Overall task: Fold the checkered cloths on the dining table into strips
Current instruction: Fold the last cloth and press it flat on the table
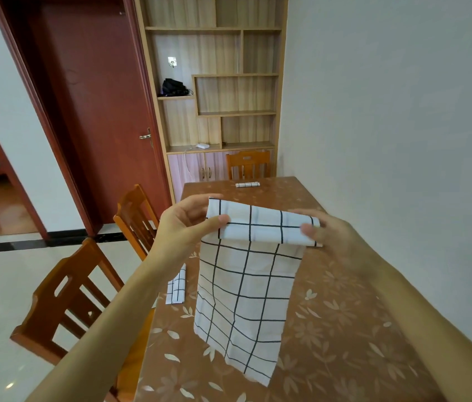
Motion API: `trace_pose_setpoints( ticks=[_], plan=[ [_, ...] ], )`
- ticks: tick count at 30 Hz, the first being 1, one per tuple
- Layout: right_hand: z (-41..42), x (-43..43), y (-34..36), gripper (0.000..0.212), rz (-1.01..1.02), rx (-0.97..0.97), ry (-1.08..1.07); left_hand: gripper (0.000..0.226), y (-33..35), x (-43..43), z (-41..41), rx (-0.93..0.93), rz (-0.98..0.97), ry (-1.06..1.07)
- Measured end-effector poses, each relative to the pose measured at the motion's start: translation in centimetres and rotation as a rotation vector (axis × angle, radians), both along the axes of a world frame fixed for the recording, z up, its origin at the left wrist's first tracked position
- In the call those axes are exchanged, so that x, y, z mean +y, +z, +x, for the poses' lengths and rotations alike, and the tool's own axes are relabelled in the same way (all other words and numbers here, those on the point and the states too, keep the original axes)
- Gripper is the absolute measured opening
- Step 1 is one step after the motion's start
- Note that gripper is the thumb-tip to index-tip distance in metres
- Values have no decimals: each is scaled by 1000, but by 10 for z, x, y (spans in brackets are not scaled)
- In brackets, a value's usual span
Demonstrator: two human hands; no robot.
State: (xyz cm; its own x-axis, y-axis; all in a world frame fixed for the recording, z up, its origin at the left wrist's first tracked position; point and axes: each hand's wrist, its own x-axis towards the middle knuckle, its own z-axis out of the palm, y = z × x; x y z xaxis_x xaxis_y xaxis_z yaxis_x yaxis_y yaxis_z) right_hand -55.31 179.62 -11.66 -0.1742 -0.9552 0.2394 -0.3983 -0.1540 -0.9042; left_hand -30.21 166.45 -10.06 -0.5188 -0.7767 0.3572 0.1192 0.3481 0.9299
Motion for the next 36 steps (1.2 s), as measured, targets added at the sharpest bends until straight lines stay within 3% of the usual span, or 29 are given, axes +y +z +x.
trace_pose_setpoints(
  ticks=[3, 7, 9, 11, 15, 16, 19, 23, 25, 28, 34, 36],
  plan=[
    [6, 1, -1, 35, -62, 6, -67, 37, 1, 2, -1, 1, -40, 22],
    [11, 1, -2, 27, -190, -113, -105, 32, -3, -1, -2, -114, -77, 63],
    [9, 0, -2, 24, -258, -134, -108, 58, -6, 0, -3, -230, -32, 41],
    [8, 0, -2, 20, -329, -100, -117, 88, -8, -1, -7, -313, 158, 22],
    [2, -3, -4, 43, -413, 13, -97, 95, -5, 1, -16, -291, 448, -68],
    [1, -3, -4, 52, -425, 20, -76, 90, -3, 3, -18, -273, 469, -112],
    [-1, 1, -4, 54, -407, 6, -51, 36, -3, 3, -21, -215, 430, -153],
    [-4, 4, -7, 73, -294, 39, -140, 16, -3, 6, -19, -204, 413, -246],
    [-5, 5, -7, 67, -277, 43, -165, 25, -5, 4, -17, -216, 301, -259],
    [-1, 7, -5, 31, -331, -70, -150, 51, -12, 8, -13, -258, 32, -206],
    [2, 11, -4, 25, -259, -109, -170, 22, -10, 8, -18, -194, 46, -95],
    [2, 13, -3, 26, -252, -135, -178, 23, -9, 6, -16, -221, 10, -110]
  ],
)
